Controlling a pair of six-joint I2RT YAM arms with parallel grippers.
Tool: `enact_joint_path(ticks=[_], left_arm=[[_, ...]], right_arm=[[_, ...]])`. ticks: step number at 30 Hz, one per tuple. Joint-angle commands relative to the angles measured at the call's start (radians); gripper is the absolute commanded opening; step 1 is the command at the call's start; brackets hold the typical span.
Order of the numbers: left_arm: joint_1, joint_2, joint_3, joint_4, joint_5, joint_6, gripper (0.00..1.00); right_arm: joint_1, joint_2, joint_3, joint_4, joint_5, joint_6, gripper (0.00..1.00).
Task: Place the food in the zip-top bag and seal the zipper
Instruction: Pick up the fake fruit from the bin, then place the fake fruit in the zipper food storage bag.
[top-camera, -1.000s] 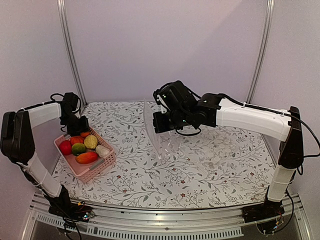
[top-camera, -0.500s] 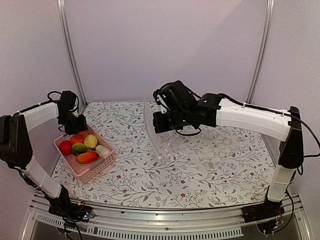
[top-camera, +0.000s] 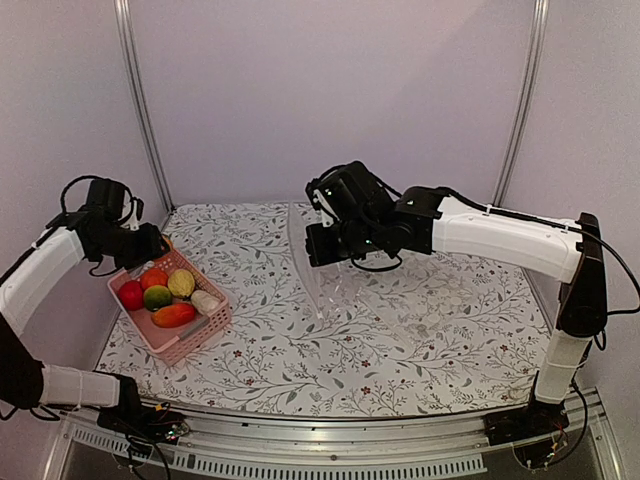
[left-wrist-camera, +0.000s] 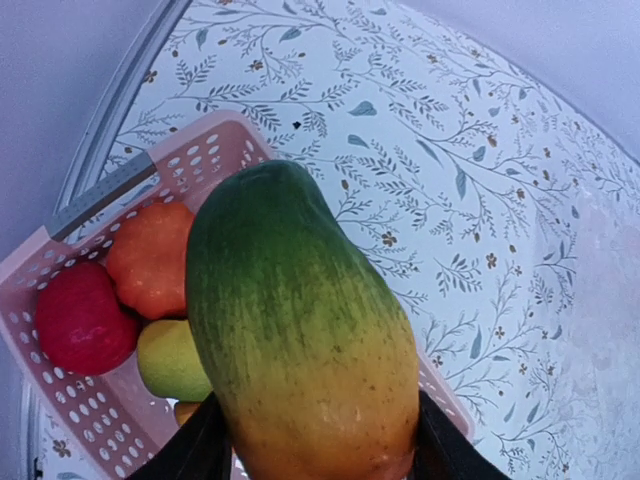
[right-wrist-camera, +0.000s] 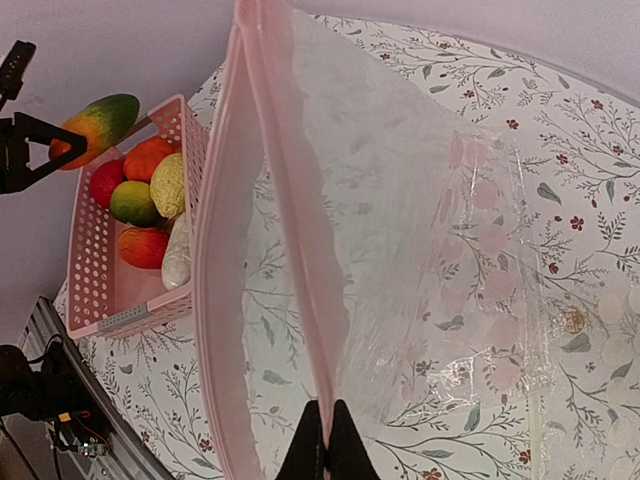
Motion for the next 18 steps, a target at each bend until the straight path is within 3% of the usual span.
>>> enact_joint_path(ticks=[1,9,18], left_arm=[[-0.084,-0.113,0.022,-0.025,0.162,-0.003,0.38],[-0.336,-0.191,0.112,0.066,0.456,-0.072,0.38],[-0.477,-0.151,0.127,0.262,0.715,-0.19,0.39]], right_arm=[[-0.007,0.008,0.01,0.018,-0.005,-0.024,0.0],[-0.008,0.013,0.016,0.018,-0.012,-0.036,0.0],[-0.008,0.009,0.018,0.021,-0.026,-0.035,0.0]])
